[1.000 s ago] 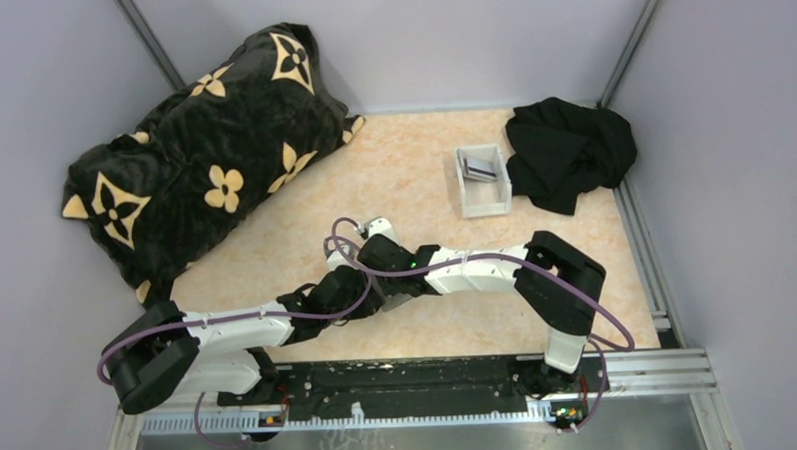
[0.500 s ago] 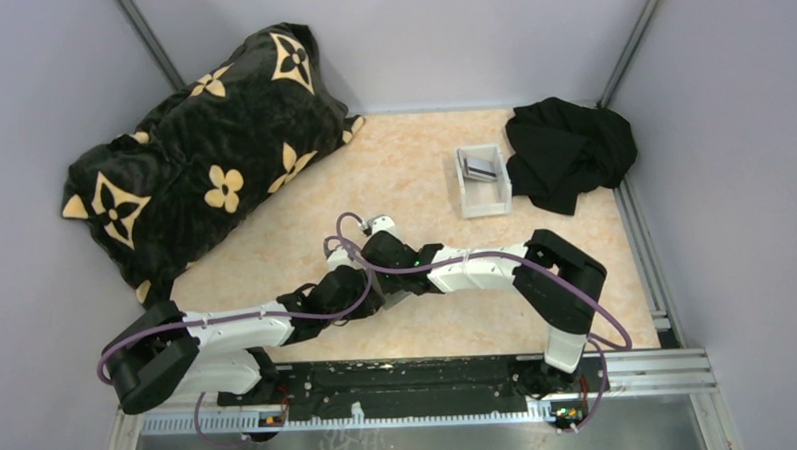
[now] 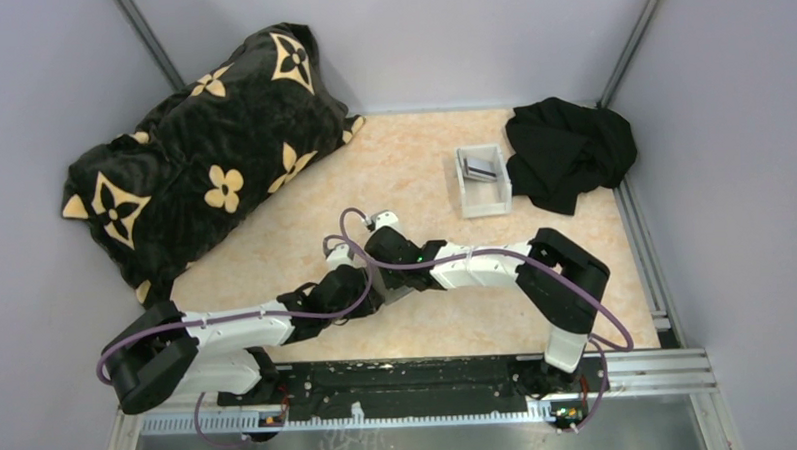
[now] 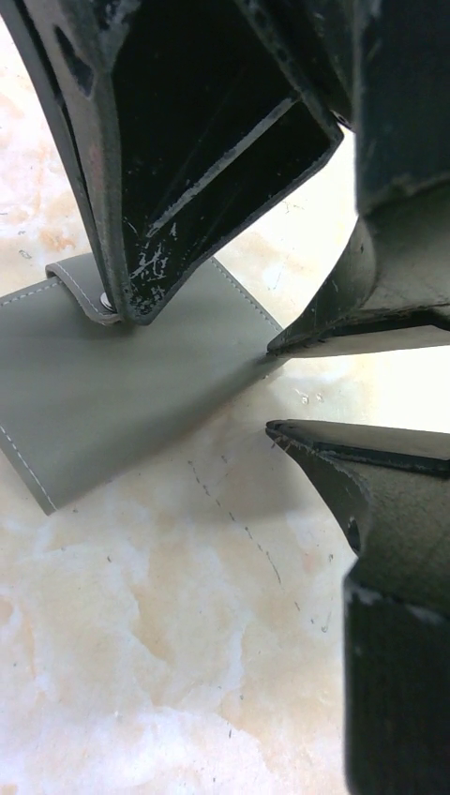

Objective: Put the credit cards into the card holder
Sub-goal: Close the card holder at the center of the board.

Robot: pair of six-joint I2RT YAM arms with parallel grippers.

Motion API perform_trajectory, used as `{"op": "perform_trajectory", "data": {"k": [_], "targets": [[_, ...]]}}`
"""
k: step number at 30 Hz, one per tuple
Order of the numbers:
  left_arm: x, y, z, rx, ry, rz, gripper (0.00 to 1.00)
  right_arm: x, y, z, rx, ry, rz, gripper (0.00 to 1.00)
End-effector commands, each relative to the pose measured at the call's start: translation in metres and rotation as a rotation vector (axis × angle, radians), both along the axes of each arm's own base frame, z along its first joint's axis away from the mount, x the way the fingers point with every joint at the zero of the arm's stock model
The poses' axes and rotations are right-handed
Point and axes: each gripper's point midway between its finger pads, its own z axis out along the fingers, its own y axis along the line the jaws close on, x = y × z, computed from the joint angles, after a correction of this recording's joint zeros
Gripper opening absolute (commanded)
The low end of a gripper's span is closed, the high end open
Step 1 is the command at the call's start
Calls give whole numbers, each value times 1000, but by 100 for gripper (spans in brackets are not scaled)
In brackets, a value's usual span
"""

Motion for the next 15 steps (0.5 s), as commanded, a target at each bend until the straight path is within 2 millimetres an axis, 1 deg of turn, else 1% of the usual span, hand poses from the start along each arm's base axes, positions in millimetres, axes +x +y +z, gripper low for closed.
{"op": "perform_trajectory", "data": {"k": [1,4,7,11,15], "targets": [[4,6,2,45,-11,18,39,12,-4,20,21,-51,-17,0],[7,3,4,49,-20,18,44,13,-4,21,24,-53,-15,0],[10,0,8,47,-32,16,46,15,-4,23,28,-58,-13,0],[15,-2,11,47,-51,22,54,17,-3,27,30,-64,-9,0],[22,-5,9,61,-64,29,58,19,-3,30,31,-73,-8,0]]}}
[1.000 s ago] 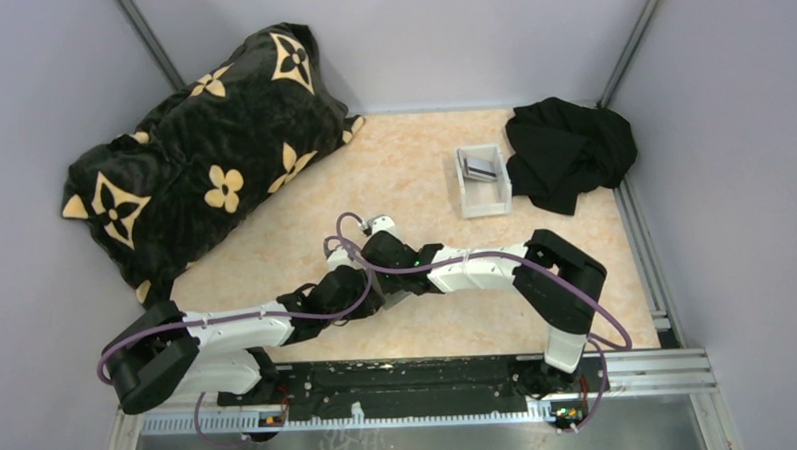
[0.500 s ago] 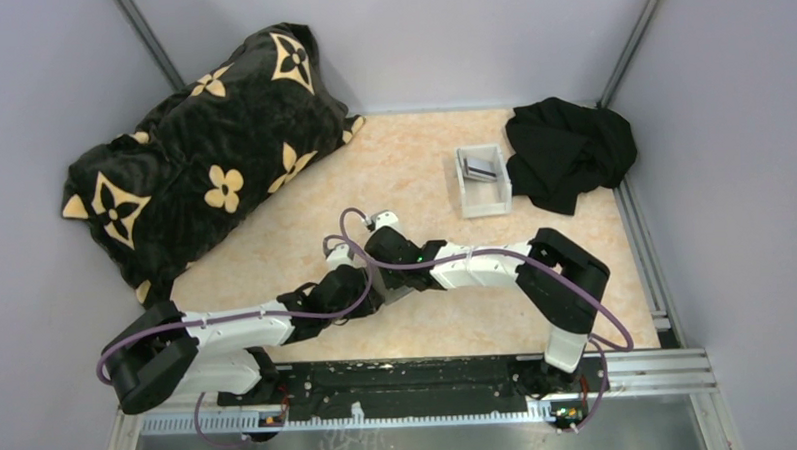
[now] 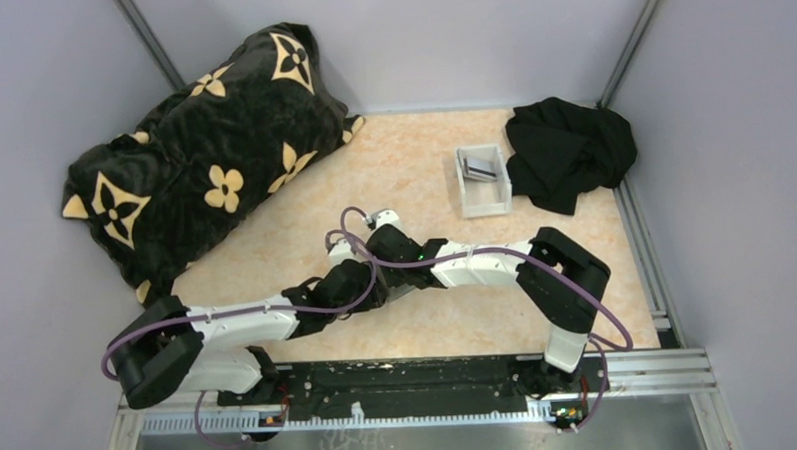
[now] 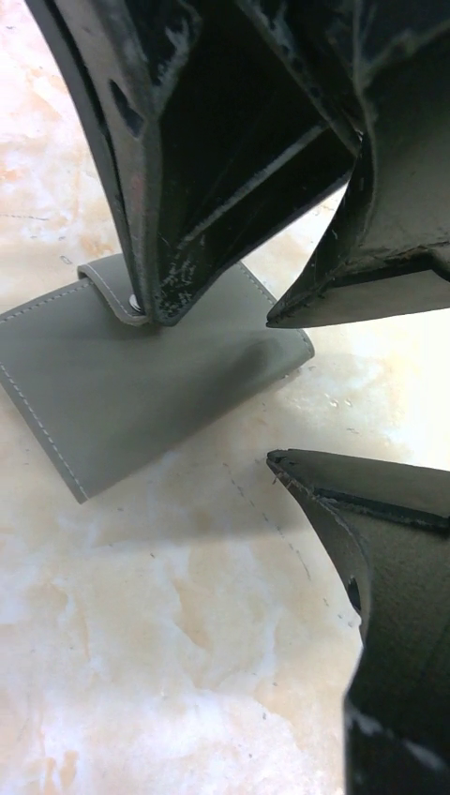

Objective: Put the credit cards into the card holder
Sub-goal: Close the card holder at the center of the board.

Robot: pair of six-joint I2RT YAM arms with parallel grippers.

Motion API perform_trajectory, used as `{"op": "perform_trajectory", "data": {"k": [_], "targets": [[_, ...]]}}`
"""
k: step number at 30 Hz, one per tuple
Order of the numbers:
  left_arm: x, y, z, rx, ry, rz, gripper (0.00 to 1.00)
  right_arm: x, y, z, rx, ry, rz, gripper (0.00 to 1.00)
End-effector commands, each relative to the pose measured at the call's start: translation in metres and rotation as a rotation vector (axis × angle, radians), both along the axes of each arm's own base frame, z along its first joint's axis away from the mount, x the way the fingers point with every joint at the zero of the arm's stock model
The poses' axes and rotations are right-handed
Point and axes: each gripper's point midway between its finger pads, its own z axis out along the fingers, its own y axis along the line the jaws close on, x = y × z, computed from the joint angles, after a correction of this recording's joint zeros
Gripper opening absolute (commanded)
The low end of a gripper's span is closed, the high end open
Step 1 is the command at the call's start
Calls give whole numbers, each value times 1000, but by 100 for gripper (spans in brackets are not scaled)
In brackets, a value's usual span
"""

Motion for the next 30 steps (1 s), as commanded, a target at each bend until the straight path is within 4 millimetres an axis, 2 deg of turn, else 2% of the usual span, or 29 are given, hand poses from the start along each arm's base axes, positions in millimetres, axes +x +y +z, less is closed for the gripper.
{"op": "perform_trajectory", "data": {"k": [1,9,16,30], "targets": [[12,-6,2,25,-36,6,58,13,2,30,44,-64,-11,0],[15,-7,-11,41,-23,16,48,17,0,35,52,-77,-18,0],[15,-4,-16,41,-7,22,47,19,-1,27,42,-64,-16,3],[15,-6,-19,46,1,13,47,13,7,23,61,-26,20,0]]}}
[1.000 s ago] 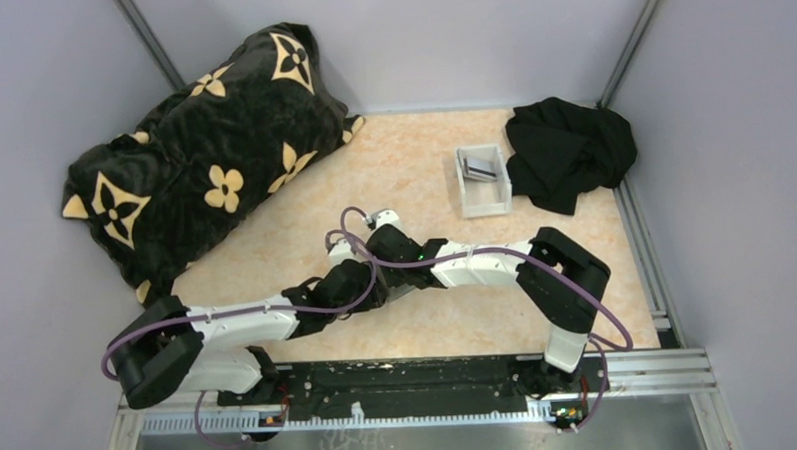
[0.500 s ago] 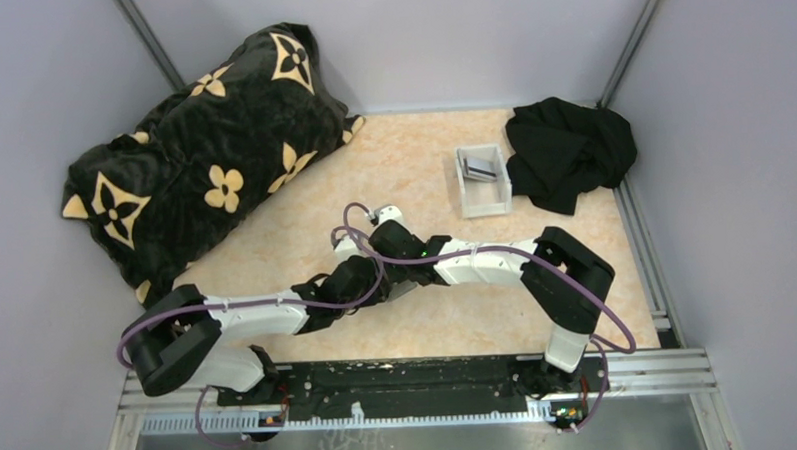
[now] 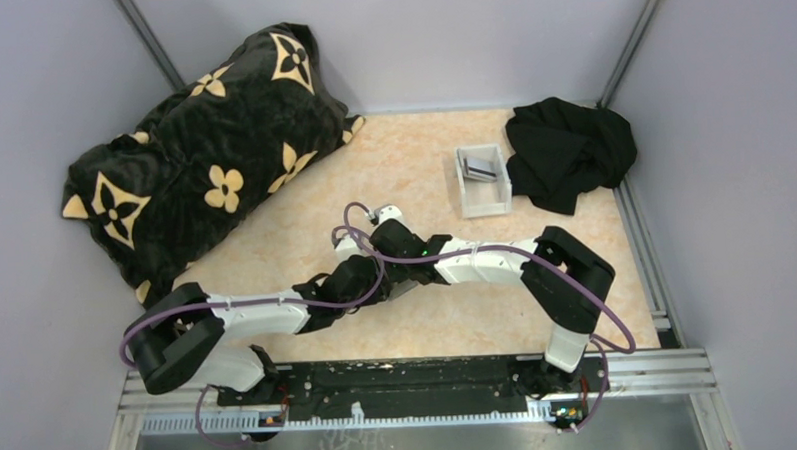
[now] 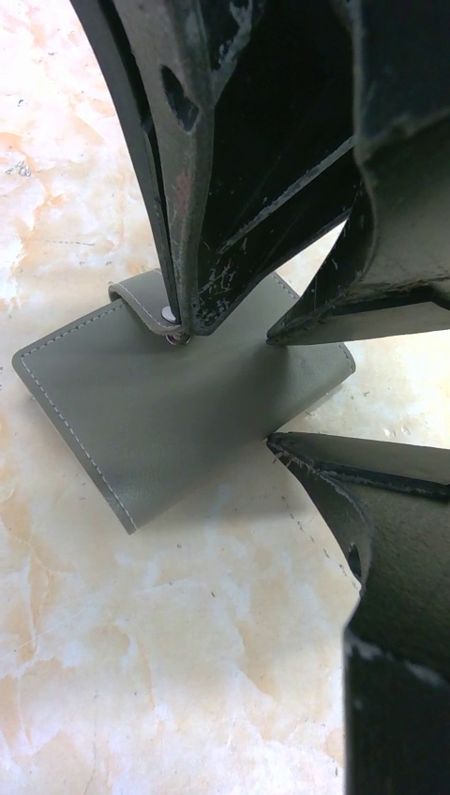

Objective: Put the credit cards into the card holder
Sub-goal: Close the card holder at the center of the board.

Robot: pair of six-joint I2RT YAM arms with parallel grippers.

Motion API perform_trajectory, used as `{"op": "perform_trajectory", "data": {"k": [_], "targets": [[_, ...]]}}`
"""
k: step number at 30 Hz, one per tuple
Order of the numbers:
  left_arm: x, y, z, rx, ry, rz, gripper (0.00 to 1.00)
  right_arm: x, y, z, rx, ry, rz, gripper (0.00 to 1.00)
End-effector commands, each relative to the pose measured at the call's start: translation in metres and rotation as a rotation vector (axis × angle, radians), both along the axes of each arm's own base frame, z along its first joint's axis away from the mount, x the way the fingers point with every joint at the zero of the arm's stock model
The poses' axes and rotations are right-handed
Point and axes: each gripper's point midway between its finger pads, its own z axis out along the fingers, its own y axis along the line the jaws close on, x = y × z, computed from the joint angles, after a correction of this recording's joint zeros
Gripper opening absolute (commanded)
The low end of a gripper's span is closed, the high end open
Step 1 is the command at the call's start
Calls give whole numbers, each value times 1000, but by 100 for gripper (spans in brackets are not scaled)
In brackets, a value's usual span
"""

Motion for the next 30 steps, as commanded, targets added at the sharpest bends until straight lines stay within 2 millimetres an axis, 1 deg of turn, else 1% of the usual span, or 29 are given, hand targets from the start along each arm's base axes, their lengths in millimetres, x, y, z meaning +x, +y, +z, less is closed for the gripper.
{"op": "perform_trajectory", "data": {"k": [1,9,18,25,30], "targets": [[-7,8,-16,56,44,-14,47,6,13,16,57,-19,15,0],[-8,8,-17,56,50,-19,47,8,14,9,51,-8,13,0],[-11,11,-20,65,64,-18,47,16,13,9,71,2,4,0],[-16,15,-28,96,104,-16,46,23,14,11,101,15,1,0],[-18,14,-36,121,135,-22,46,29,15,11,125,34,-1,0]]}}
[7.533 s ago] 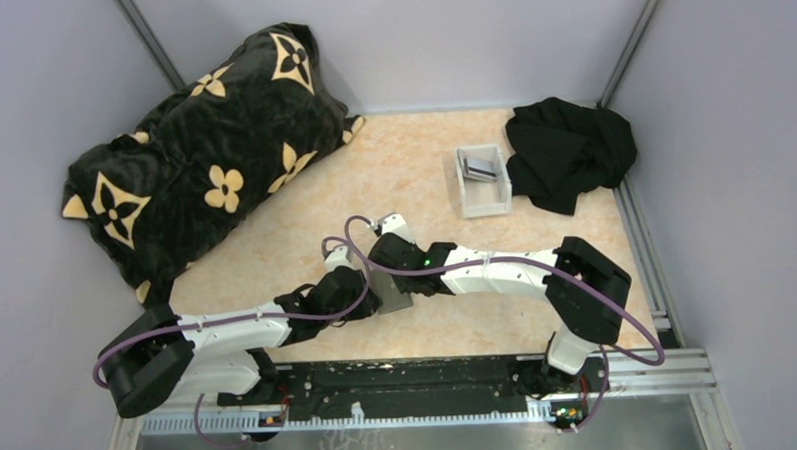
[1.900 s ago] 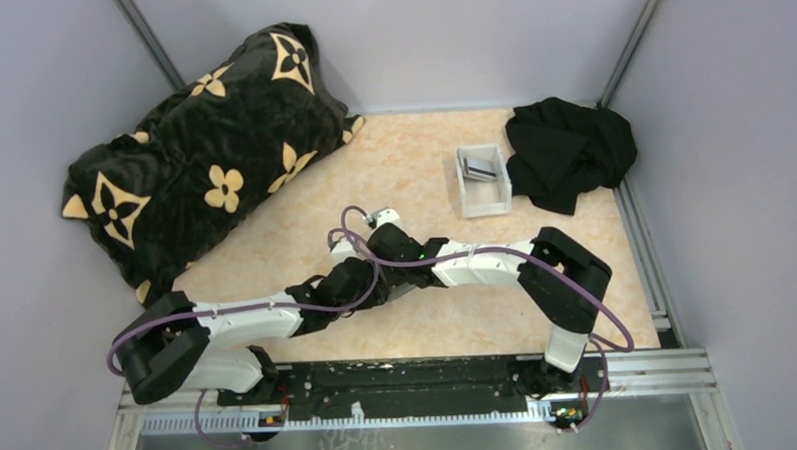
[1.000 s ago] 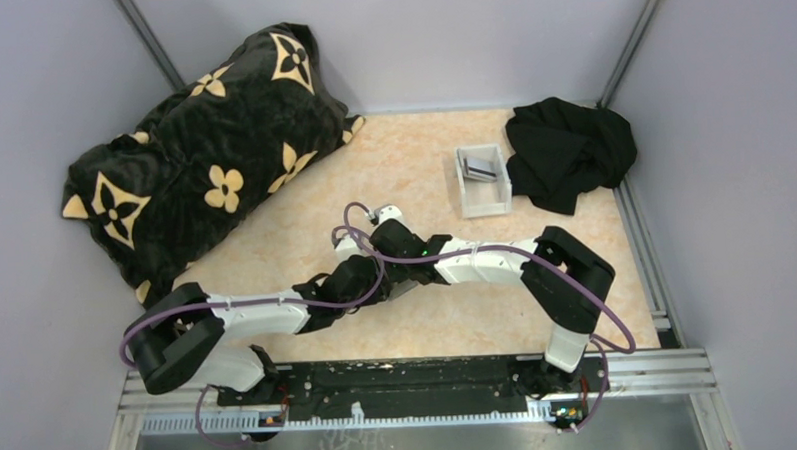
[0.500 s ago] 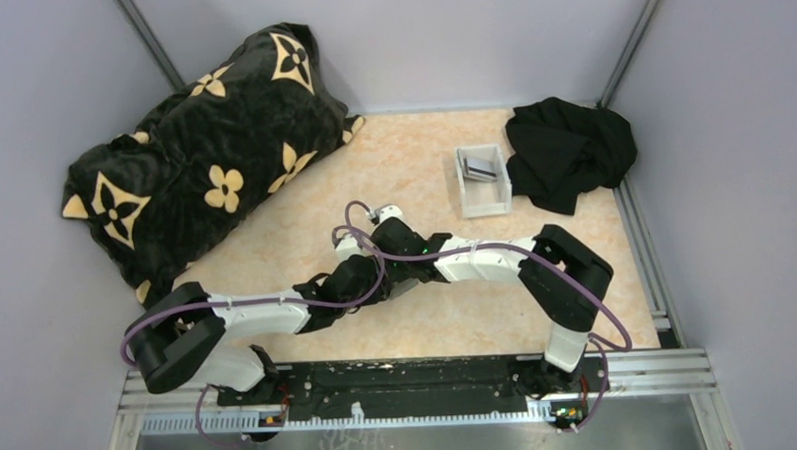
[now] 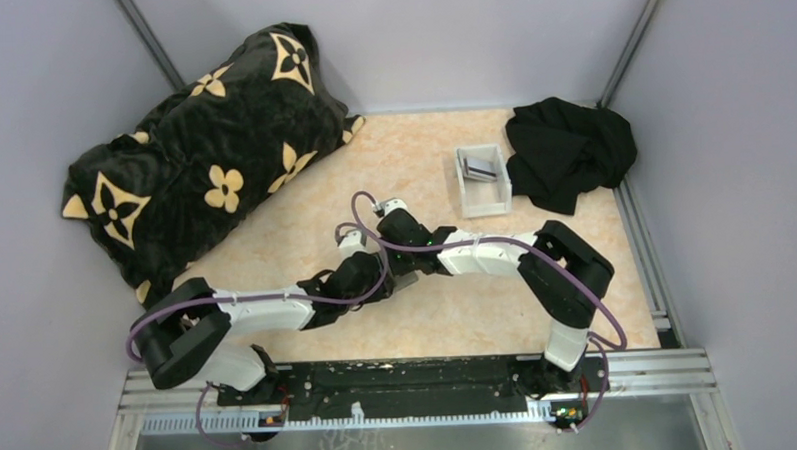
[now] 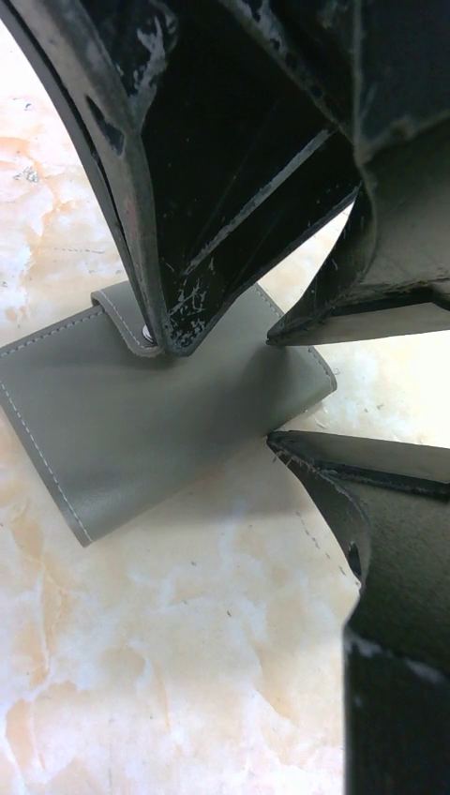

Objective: Put the credit cards into the card holder
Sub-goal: Close the card holder at the center of the board.

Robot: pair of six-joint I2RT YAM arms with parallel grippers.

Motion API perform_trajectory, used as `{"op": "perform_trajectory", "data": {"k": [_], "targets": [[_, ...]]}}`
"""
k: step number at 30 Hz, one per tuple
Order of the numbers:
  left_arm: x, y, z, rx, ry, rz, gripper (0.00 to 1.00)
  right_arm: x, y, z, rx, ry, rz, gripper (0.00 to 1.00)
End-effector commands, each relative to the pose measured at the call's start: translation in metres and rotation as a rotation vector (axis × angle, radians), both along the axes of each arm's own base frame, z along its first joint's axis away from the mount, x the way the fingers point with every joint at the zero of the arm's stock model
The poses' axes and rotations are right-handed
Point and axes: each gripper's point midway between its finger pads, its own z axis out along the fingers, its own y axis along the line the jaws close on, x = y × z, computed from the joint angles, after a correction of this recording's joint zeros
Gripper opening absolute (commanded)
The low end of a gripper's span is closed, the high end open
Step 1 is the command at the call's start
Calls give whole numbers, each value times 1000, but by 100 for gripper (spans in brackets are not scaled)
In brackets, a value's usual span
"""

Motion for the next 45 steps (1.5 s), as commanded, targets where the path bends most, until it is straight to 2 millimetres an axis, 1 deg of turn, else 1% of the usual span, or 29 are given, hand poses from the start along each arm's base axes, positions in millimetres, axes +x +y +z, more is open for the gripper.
{"op": "perform_trajectory", "data": {"k": [1,4,6,12,19,24,26,31,36,38,41,42,43,44,45], "targets": [[-20,19,-37,130,128,-19,46,18,16,15,79,-19,-2,0],[-19,18,-42,158,153,-15,46,20,16,15,96,-4,-4,0],[-20,22,-48,190,184,-2,45,21,15,15,109,5,-7,0],[-32,36,-69,239,296,30,39,28,13,17,132,20,-18,0],[-46,49,-85,257,404,58,38,38,11,18,161,46,-35,0],[-50,54,-89,255,434,73,35,44,10,11,169,75,-53,0],[-51,55,-90,255,440,74,34,47,8,5,162,89,-62,0],[-53,56,-94,264,454,74,33,49,3,-14,148,139,-87,0],[-53,57,-97,269,467,78,32,47,-1,-33,132,200,-101,0],[-51,56,-95,260,459,81,33,47,-1,-34,132,205,-96,0],[-45,59,-84,224,412,97,37,49,0,-21,146,174,-80,0],[-42,60,-76,211,386,110,40,50,0,-16,146,160,-73,0],[-37,63,-68,205,354,136,45,51,0,-10,150,149,-67,1],[-32,65,-58,194,322,153,48,51,0,-3,157,135,-61,4],[-24,63,-44,166,278,169,51,52,0,1,159,125,-53,6]]}}
